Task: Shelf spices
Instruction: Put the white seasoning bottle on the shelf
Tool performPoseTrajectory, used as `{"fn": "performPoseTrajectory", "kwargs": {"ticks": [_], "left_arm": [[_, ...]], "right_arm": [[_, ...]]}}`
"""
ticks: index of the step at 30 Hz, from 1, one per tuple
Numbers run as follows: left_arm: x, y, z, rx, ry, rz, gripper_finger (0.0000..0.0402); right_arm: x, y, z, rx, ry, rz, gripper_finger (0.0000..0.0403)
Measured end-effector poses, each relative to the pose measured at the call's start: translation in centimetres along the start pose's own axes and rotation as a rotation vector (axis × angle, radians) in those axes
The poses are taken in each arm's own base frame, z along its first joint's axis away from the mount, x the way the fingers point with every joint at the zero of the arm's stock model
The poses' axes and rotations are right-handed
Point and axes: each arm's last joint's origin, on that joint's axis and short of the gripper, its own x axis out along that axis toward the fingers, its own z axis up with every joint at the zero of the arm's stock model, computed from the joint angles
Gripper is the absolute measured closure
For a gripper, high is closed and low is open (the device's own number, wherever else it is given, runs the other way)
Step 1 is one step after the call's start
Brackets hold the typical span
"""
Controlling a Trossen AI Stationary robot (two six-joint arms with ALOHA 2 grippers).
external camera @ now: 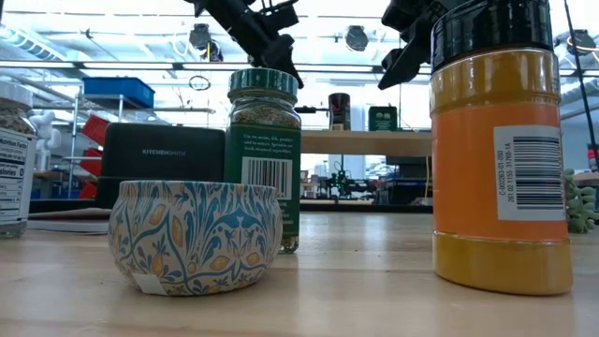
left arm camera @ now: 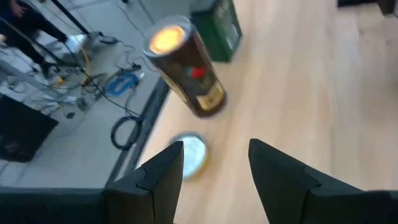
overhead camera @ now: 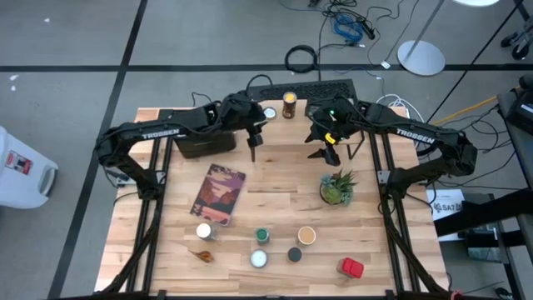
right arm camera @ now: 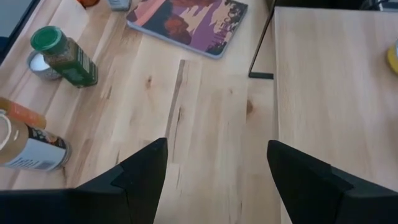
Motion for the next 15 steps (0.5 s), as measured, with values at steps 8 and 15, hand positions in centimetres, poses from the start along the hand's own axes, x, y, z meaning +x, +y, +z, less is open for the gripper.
{"fn": "performPoseTrajectory", "kwargs": {"ticks": [8,15], "left_arm": [[-0.3,-1.1,-0.8,-0.002,0.077,-0.122,0.021],[-2.4,-3.0,-0.5,0.007,0.079,-0.312,0.021]], "right_arm": [[0.4,1.2,0.2,-0.021,0.021,0.055,0.014],[1.0,3.1,0.6,-0.068,0.022,0.158,0.014]]}}
